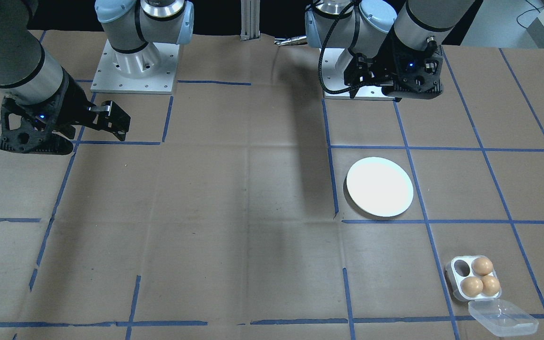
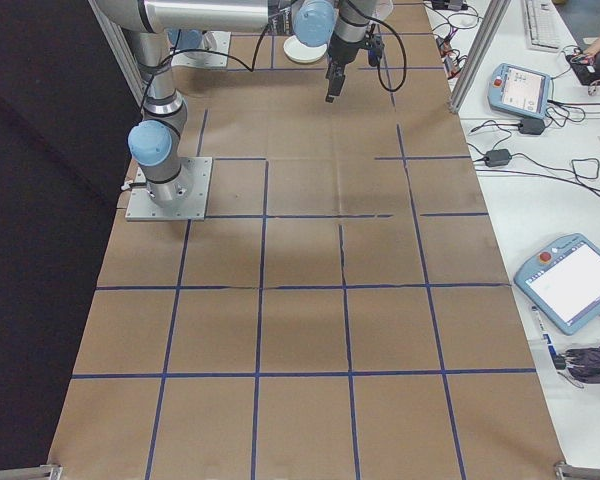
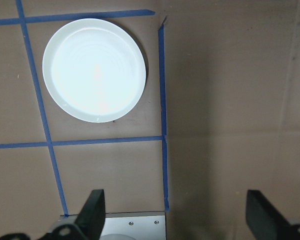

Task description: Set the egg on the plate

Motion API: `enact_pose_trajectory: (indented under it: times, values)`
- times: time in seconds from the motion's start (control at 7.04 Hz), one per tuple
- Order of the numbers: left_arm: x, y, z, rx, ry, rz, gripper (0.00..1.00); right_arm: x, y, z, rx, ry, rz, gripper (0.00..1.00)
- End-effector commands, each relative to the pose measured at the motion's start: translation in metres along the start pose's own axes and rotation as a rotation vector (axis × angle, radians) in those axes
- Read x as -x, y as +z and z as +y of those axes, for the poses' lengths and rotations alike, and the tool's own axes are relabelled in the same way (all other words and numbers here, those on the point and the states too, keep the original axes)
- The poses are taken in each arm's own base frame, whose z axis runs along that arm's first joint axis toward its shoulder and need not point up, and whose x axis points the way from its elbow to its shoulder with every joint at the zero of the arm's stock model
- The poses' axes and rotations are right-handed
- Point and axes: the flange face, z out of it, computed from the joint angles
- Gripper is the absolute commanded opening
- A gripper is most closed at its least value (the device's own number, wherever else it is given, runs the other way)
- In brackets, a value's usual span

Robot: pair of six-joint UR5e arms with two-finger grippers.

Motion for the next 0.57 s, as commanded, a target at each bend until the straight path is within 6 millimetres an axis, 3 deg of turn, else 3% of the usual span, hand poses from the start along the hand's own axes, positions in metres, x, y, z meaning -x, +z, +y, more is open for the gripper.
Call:
enact_pose_trajectory:
  times: [0.0,0.43]
  values:
    - [0.0000,-0.0005,-0.0001,-0.002,-0.002,0.000,1.00,0.0000,-0.0003,0.0003,-0.001,0.000,0.000,1.00]
    - [0.0000,0.0019,0.0002,0.004,0.000,0.000,1.00,-0.0001,-0.0004,0.0003,-0.001,0.000,0.001,1.00]
